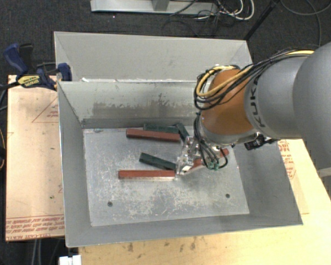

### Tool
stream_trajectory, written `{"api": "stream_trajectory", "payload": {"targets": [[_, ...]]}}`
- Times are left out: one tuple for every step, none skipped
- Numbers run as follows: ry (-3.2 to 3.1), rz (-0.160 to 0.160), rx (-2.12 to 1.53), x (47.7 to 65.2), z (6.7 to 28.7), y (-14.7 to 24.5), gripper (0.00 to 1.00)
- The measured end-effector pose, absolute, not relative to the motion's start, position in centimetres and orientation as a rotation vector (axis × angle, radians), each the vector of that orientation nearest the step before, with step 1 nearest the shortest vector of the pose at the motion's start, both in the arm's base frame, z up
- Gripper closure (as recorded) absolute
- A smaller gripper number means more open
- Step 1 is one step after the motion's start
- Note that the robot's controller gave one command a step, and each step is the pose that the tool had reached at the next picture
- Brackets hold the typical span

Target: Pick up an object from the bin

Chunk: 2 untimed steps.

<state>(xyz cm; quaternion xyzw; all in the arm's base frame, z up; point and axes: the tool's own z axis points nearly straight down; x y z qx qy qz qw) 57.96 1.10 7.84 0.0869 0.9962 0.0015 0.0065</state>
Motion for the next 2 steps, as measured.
{"api": "stream_trajectory", "payload": {"targets": [[3.123,0.005,0.271,57.75,7.61,1.16,0.00],[3.123,0.005,0.271,57.75,7.61,1.16,0.00]]}}
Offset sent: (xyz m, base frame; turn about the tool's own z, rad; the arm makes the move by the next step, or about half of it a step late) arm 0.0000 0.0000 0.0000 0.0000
